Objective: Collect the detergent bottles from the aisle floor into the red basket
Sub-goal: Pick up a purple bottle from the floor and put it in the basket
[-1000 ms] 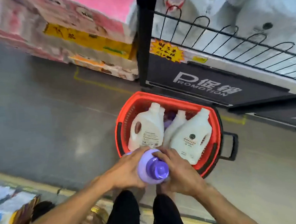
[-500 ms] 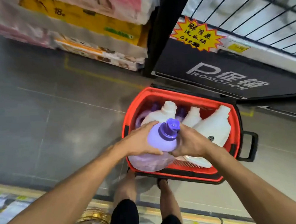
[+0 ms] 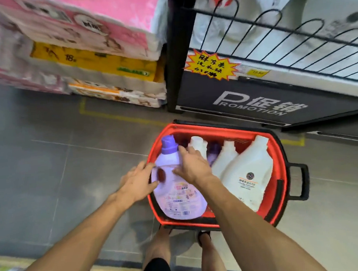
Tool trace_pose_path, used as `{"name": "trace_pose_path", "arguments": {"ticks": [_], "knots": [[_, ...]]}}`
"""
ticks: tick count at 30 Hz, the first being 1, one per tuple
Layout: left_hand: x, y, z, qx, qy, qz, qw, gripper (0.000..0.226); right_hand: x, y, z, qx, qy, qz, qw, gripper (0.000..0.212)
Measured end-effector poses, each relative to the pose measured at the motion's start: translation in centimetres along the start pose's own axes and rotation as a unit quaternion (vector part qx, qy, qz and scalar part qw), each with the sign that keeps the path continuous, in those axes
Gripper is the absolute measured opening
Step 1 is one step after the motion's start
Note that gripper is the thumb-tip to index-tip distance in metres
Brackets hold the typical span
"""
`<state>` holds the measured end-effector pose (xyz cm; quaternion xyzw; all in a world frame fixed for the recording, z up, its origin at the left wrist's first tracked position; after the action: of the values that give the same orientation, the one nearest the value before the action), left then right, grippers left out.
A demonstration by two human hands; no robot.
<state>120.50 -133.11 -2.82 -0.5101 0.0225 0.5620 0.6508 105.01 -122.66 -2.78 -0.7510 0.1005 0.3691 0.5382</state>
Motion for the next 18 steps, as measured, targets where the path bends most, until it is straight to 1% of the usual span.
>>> {"name": "trace_pose_path", "arguments": {"ticks": [2,5,9,12,14,17,18], "knots": [[-1.2,-1.4,1.4,0.006,0.021,-0.001,1.0,0.061,-0.6,-2.8,1.2,0.01,-0.009,0.007,1.0,0.075],[-3.4,-3.8,5.6,0.046,0.065,0.003,0.997,0.059,-2.1,-8.6,5.0,0.03,-0.021,0.014,0.999,0.067],[-6.8,-5.9,13.3,0.125,0.145,0.016,0.981,0.061,-5.4,-16.5,12.5,0.104,-0.022,0.019,0.994,0.063],[-8.7,-7.1,21.7,0.205,0.221,0.016,0.953,0.06,-8.8,-22.4,18.7,0.165,-0.001,0.022,0.986,0.067],[-9.7,-8.0,28.6,0.261,0.271,0.025,0.926,0.056,-11.3,-26.1,23.1,0.201,0.019,0.028,0.979,0.063],[-10.7,-9.2,38.9,0.334,0.318,0.035,0.886,0.054,-15.1,-31.3,29.6,0.252,0.054,0.072,0.964,0.054],[-10.9,-9.5,42.1,0.352,0.332,0.04,0.874,0.056,-16.2,-33.0,31.8,0.27,0.066,0.088,0.957,0.054]]}}
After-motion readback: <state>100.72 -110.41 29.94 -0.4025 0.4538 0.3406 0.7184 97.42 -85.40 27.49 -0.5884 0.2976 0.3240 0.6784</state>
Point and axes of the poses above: each hand's wrist, its own y-axis towards the middle knuckle, its own x-axis out of the palm, z = x × y, the point moved 6 cm from there along y, towards the middle knuckle, and after that the axes turned 15 degrees about x, right-handed, at the moved point
